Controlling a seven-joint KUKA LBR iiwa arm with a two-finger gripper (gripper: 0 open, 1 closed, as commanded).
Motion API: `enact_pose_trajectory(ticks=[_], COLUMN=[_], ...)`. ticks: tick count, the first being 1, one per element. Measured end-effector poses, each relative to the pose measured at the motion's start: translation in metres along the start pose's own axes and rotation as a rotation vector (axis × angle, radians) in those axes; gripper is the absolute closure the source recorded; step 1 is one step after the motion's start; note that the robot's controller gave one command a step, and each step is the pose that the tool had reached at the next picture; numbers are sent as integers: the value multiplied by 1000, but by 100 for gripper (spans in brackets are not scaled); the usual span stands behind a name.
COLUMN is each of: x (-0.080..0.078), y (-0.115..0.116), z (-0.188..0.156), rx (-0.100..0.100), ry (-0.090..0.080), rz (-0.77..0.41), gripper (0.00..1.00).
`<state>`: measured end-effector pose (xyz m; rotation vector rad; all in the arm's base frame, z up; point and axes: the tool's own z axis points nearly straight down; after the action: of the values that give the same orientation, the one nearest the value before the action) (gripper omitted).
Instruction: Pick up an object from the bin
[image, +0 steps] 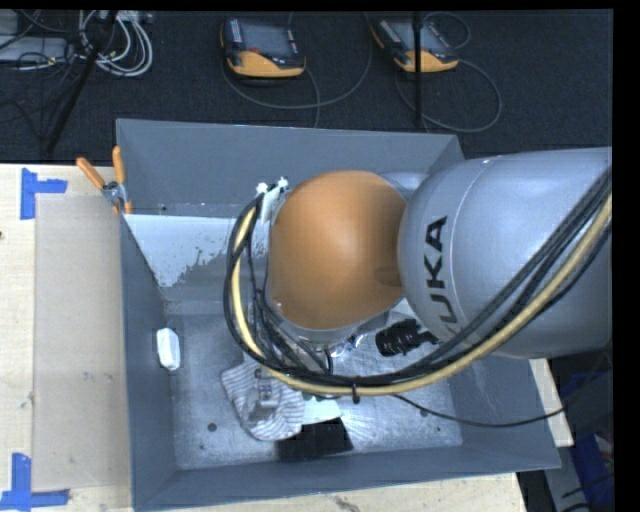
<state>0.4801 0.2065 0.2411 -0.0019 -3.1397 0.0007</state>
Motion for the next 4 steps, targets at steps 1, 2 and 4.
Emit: enact_pose_trajectory(ticks=[1,2,4], x=[-28,-48,-43], y=[-6,-12,-39], z=[45,113,162], rx=[-3,-1,-1], ry=[-8,-4,3], rz=[25,-75,-181], gripper=[0,0,100])
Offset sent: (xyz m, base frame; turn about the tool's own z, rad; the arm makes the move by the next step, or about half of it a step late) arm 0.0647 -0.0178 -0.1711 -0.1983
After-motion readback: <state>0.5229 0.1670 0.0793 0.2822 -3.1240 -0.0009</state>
